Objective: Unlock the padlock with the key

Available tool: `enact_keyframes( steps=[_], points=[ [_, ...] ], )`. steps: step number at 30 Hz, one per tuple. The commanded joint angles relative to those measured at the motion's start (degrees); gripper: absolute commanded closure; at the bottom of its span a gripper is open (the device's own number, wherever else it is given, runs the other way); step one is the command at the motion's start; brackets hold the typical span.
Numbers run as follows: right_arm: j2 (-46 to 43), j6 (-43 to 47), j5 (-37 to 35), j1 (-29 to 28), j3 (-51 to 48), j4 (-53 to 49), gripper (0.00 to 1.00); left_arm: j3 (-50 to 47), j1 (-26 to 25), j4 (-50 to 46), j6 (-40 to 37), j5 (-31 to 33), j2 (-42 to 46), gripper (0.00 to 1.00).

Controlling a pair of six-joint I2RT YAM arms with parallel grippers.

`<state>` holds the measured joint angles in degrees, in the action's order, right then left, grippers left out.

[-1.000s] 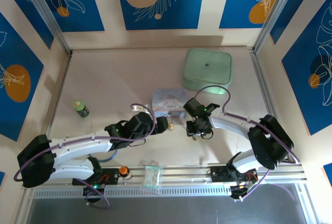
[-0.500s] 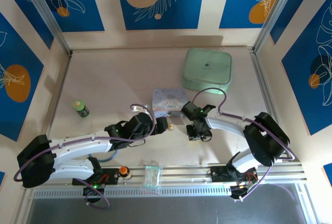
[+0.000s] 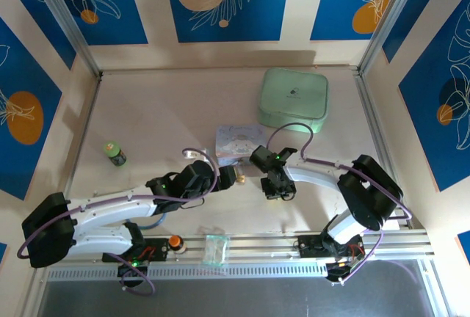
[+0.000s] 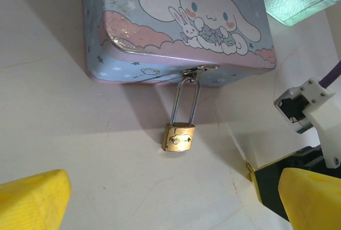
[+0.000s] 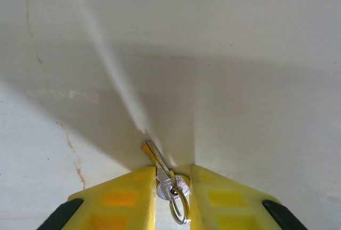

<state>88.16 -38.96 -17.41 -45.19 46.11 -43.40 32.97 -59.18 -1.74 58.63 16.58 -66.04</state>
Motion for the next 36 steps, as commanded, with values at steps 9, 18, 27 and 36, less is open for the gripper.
enact_keyframes(
  steps=[9,18,27,36],
  points=[
    [0.55,-3.84,5.02,-2.10,-3.30,-1.25,0.77,-0.68,-0.59,1.12,1.05,0.74,0.83,0.00],
    [-1.85,-3.25,5.61,-1.92,-3.57,-1.18,0.75,-1.11,-0.60,1.69,1.44,0.75,0.83,0.01],
    [-1.82,-4.45,6.58,-1.98,-3.76,-2.33,0.75,-1.35,-0.60,1.56,1.66,0.77,1.05,0.01],
    [-1.33,-5.51,7.48,-3.26,-3.88,-2.99,0.79,-1.22,-0.62,2.47,1.83,0.38,0.48,0.01]
  ],
)
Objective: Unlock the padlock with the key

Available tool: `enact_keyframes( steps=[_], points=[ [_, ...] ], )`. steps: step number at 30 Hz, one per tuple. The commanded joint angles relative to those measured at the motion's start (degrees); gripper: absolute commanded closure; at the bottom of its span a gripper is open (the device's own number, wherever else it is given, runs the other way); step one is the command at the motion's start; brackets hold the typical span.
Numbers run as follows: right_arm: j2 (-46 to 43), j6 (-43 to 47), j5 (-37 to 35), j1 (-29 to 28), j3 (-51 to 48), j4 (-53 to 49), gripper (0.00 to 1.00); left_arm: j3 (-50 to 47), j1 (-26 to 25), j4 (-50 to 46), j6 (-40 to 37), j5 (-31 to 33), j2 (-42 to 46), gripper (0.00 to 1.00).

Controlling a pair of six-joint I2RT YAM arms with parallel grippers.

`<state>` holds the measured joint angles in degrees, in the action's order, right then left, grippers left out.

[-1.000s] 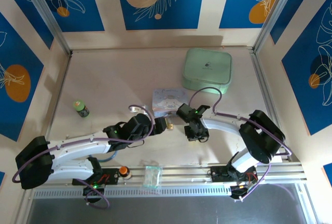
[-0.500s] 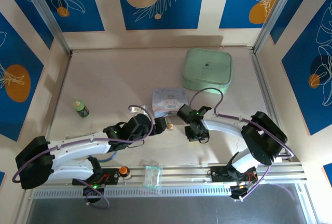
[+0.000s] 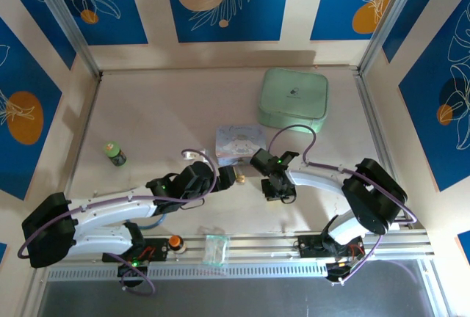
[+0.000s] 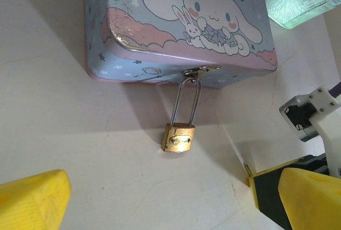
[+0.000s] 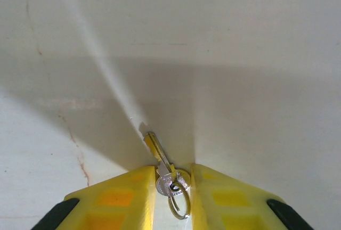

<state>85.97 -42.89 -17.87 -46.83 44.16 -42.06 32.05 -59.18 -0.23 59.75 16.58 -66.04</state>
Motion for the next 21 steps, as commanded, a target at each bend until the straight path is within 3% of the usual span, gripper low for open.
enact_keyframes(
  steps=[1,4,8,21],
  points=[
    [0.95,-1.65,7.89,-1.81,-1.95,-4.37,0.79,-0.30,-0.62,0.91,0.68,0.43,0.56,0.01],
    [1.20,-1.71,7.63,-2.08,-2.55,-3.45,0.82,-0.58,-0.66,0.84,0.83,0.63,0.74,0.01],
    [1.65,-1.34,7.61,-1.90,-2.16,-2.79,0.95,-0.60,-0.61,0.94,1.07,0.64,0.65,0.00],
    [-6.03,1.13,8.71,0.41,-1.77,-1.83,1.00,-0.35,-0.58,3.13,1.20,-0.19,-0.11,0.01]
  ],
)
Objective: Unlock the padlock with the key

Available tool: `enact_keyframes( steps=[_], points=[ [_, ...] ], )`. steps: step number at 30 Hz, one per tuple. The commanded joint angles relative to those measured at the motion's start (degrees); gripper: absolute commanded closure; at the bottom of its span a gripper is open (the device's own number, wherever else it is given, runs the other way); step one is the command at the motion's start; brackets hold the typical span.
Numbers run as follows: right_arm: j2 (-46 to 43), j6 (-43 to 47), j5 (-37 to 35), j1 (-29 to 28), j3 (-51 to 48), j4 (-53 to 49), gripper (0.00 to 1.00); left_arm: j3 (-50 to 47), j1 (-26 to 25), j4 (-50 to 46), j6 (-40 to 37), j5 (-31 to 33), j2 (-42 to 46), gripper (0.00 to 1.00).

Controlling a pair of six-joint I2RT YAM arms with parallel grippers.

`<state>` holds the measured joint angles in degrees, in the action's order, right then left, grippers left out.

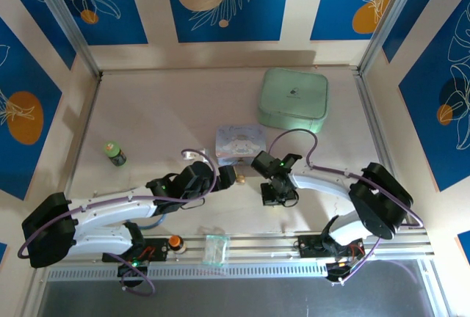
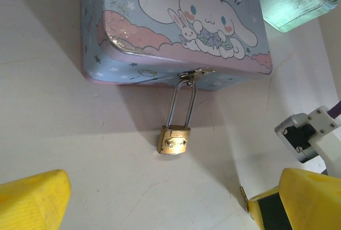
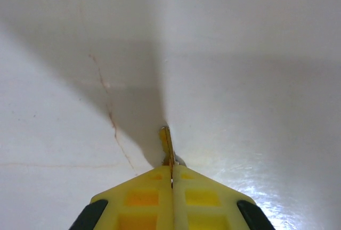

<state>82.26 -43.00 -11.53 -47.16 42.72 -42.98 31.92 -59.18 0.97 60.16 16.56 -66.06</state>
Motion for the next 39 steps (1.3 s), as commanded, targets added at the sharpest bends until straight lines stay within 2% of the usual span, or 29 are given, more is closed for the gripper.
enact_keyframes(
  steps=[1,4,7,10,14,18,23,27,33,37,39],
  points=[
    [-2.86,1.48,2.39,0.88,-0.06,-0.85,1.00,-0.22,-0.60,2.40,0.95,-0.57,-0.30,0.01],
    [-4.62,1.91,2.30,1.02,0.96,-1.04,1.00,-0.26,-0.64,4.43,2.95,-2.44,-0.78,0.01],
    [-6.96,2.65,2.97,1.01,2.58,-0.21,1.00,-1.01,-0.68,8.62,8.73,-5.38,-0.37,0.01],
    [-9.69,3.24,4.34,1.01,4.38,2.04,1.00,-2.97,-0.65,14.50,18.59,-7.18,-0.29,0.03],
    [-12.05,3.63,5.60,0.85,7.53,4.91,1.00,-7.88,-0.76,22.64,37.00,-9.08,-1.61,0.07],
    [-11.99,4.20,7.25,0.50,10.17,7.65,1.00,-11.45,-1.70,34.87,46.75,-10.15,-4.59,0.05],
    [-10.59,4.00,8.61,-1.56,12.25,11.94,1.00,-12.60,-2.84,40.88,52.18,-7.83,-6.97,0.01],
    [-9.33,3.56,8.54,-4.73,12.96,14.95,1.00,-14.12,-3.22,48.74,55.61,-6.06,-9.53,0.02],
    [-7.74,1.90,8.37,-8.09,12.00,19.72,1.00,-14.51,-3.31,54.27,57.59,-4.85,-11.94,0.02],
    [-6.69,1.95,8.36,-9.77,11.95,21.27,1.00,-15.21,-3.31,58.30,58.31,-4.69,-13.30,0.09],
    [-6.14,2.05,8.45,-10.68,11.60,21.92,1.00,-15.72,-3.31,59.22,58.49,-4.34,-13.31,0.18]
  ],
)
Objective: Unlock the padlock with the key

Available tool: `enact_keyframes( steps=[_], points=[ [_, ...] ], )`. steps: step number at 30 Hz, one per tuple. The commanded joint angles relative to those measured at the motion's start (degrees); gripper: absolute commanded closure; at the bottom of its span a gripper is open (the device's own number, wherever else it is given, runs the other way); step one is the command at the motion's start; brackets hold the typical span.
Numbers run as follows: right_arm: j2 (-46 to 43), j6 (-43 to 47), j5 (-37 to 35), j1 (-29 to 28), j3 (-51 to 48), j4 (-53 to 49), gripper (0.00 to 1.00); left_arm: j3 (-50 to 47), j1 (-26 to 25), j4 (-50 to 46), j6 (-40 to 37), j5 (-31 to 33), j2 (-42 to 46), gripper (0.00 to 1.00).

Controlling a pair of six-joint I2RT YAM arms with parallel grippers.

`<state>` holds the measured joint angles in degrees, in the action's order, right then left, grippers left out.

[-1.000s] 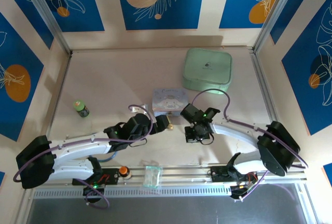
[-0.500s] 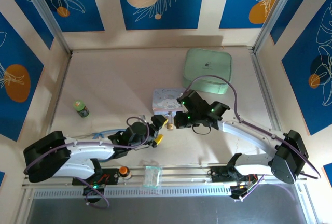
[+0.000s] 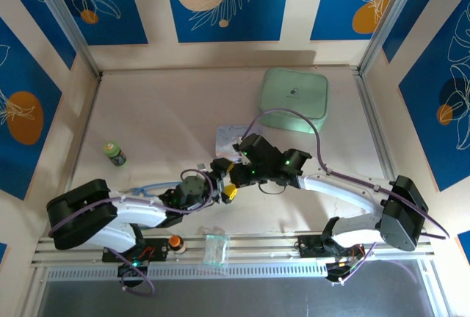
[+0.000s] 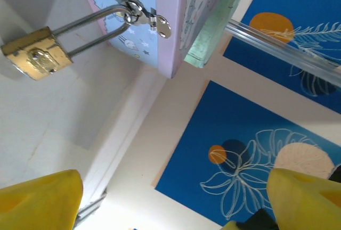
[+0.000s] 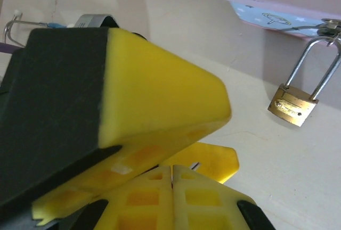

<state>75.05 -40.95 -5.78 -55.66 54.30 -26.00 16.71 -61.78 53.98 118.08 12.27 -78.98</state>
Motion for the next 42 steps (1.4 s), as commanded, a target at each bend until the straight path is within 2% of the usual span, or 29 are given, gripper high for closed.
enact_keyframes(
  steps=[1,5,8,15,19,28,38,42],
  points=[
    [1.23,-0.16,2.58,-2.49,-0.17,5.08,1.00,-0.69,-0.75,6.26,0.72,0.10,-0.24,0.20],
    [0.54,-0.51,1.79,-2.97,-1.12,5.09,1.00,-1.55,-0.71,3.51,0.39,1.03,1.85,0.36],
    [-0.04,-0.49,1.31,-2.81,-1.30,4.67,1.00,-1.68,-0.71,-1.73,0.06,1.61,4.92,0.44],
    [-0.70,-0.27,0.66,-2.69,-1.31,3.61,1.00,-1.25,-0.71,-14.76,-1.58,2.57,12.57,0.53],
    [-0.68,-0.44,1.02,-2.65,-1.39,4.19,1.00,-1.02,-0.62,-16.94,-2.32,2.01,13.42,0.64],
    [-1.38,-0.19,-0.02,-2.55,-1.11,2.71,1.00,-0.28,-0.62,-21.74,-3.51,1.89,14.47,0.72],
    [-0.94,-0.18,0.69,-2.69,-1.12,3.03,1.00,0.28,-0.62,-25.35,-4.15,1.95,15.85,0.91],
    [-1.27,-0.24,0.07,-2.61,-1.46,2.57,1.00,0.34,-0.62,-28.47,-4.07,2.84,17.38,0.88]
  ],
)
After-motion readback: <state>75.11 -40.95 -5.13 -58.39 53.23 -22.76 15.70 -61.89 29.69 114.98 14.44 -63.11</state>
